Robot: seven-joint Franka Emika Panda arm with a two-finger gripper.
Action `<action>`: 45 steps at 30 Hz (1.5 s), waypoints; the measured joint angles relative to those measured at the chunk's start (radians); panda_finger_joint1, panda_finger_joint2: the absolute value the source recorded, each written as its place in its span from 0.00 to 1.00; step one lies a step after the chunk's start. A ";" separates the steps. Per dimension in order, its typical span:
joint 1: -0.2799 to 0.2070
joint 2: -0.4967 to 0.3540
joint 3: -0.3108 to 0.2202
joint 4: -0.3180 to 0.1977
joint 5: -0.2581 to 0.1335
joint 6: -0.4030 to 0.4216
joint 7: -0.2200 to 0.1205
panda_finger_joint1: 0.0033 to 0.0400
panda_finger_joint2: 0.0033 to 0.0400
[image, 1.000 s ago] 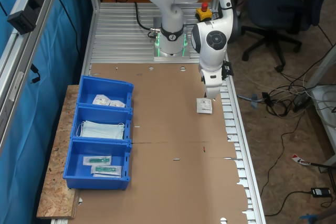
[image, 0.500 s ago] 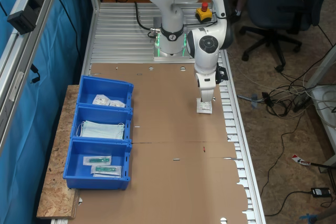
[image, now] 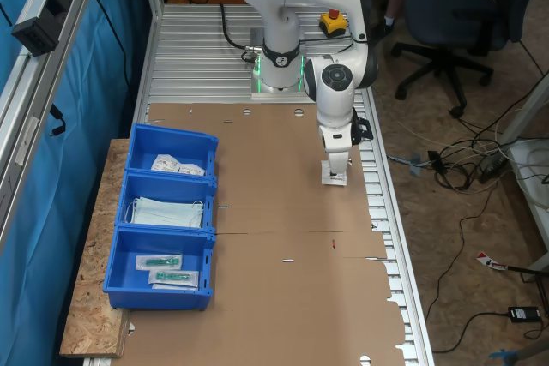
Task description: Pick and place sorting task of medical equipment.
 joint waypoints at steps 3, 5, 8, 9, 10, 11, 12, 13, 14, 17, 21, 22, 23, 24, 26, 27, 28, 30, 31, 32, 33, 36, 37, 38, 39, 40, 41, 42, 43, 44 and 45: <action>0.002 0.008 0.000 0.000 0.000 0.019 0.000 1.00 1.00; 0.004 0.013 0.000 0.001 0.000 0.029 0.000 1.00 1.00; 0.006 0.019 0.000 0.001 0.000 0.043 0.000 1.00 1.00; 0.007 0.020 0.000 0.001 0.000 0.047 0.000 1.00 1.00; 0.008 0.021 0.000 0.001 0.000 0.050 0.000 1.00 1.00; 0.009 0.024 0.000 0.001 0.000 0.058 0.000 1.00 1.00; 0.010 0.025 0.000 0.001 0.000 0.061 0.000 1.00 1.00; 0.010 0.026 0.000 0.001 0.000 0.063 0.000 1.00 1.00; 0.010 0.028 0.000 0.001 0.000 0.066 0.000 1.00 1.00; 0.010 0.035 0.001 0.001 0.000 0.075 0.000 1.00 1.00; 0.010 0.049 0.003 0.001 0.000 0.083 0.000 1.00 1.00; 0.010 0.053 0.003 0.001 0.000 0.084 0.000 1.00 1.00; 0.010 0.057 0.004 0.001 0.000 0.086 0.000 1.00 1.00; 0.010 0.061 0.004 0.002 0.000 0.087 0.000 1.00 1.00; 0.010 0.069 0.004 0.003 0.000 0.089 0.000 1.00 1.00; 0.010 0.074 0.004 0.003 0.000 0.090 0.000 1.00 1.00; 0.010 0.078 0.004 0.004 0.000 0.092 0.000 1.00 1.00; 0.010 0.089 0.004 0.005 0.000 0.095 0.000 1.00 1.00; 0.010 0.089 0.004 0.005 0.000 0.095 0.000 1.00 1.00; 0.010 0.093 0.004 0.006 0.000 0.096 0.000 1.00 1.00; 0.010 0.096 0.004 0.007 0.000 0.097 0.000 1.00 1.00; 0.010 0.104 0.004 0.008 0.000 0.099 0.000 1.00 1.00; 0.010 0.107 0.004 0.009 0.000 0.099 0.000 1.00 1.00; 0.010 0.109 0.004 0.009 0.000 0.100 0.000 1.00 1.00; 0.010 0.112 0.004 0.010 0.000 0.101 0.000 1.00 1.00; 0.010 0.114 0.004 0.010 0.000 0.101 0.000 1.00 1.00; 0.010 0.118 0.004 0.011 0.000 0.102 0.000 1.00 1.00; 0.010 0.121 0.004 0.012 0.000 0.102 0.000 1.00 1.00; 0.010 0.124 0.004 0.012 0.000 0.102 0.000 1.00 1.00; 0.010 0.127 0.004 0.013 0.000 0.103 0.000 1.00 1.00; 0.010 0.130 0.004 0.013 0.000 0.103 0.000 1.00 1.00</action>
